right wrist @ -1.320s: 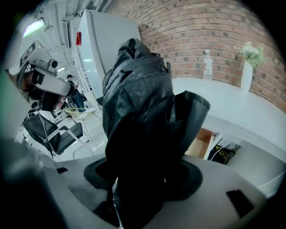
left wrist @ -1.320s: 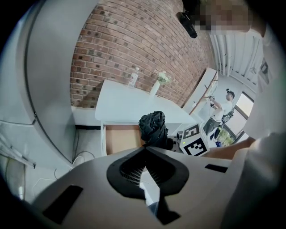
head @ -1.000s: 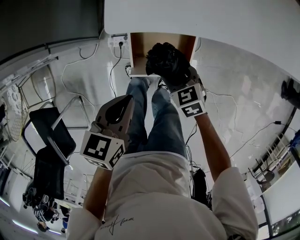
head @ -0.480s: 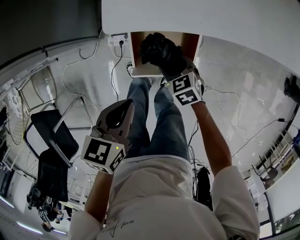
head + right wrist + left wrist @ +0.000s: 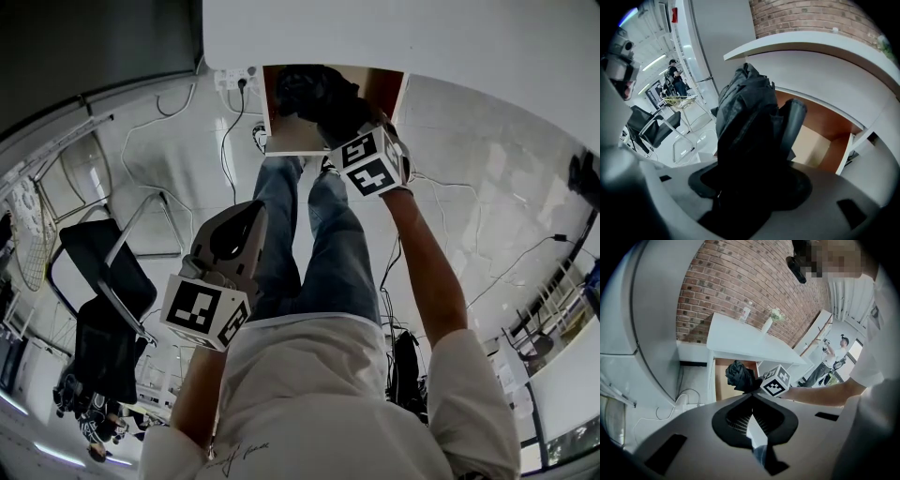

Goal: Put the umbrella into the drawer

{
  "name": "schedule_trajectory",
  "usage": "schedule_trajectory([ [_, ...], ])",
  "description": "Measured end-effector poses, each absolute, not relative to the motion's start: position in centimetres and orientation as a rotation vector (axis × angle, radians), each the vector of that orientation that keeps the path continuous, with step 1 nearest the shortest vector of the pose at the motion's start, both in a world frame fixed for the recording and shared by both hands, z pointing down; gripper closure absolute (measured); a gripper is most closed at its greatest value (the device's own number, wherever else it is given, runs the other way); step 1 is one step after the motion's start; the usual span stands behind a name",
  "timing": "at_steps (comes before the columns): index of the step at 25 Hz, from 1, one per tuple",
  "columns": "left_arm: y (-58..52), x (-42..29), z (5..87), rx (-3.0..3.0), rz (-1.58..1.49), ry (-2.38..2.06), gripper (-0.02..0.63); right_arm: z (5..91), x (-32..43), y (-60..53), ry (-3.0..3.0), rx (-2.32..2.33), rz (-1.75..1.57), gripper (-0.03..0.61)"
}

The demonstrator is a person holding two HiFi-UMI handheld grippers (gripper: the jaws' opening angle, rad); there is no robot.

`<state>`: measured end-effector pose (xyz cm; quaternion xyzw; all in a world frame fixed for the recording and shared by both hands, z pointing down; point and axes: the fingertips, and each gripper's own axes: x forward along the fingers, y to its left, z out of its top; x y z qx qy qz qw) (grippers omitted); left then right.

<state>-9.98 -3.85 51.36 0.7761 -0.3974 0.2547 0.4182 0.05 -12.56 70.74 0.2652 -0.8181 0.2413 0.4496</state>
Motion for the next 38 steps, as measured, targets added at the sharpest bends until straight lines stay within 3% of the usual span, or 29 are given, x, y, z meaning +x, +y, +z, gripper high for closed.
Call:
schedule_trajectory([
  [38, -4.1, -10.8, 54.2, 1.878, 0.626, -1.001, 0.597, 82.8, -0.3, -15.8, -1.836, 0.494, 0.451, 0.295],
])
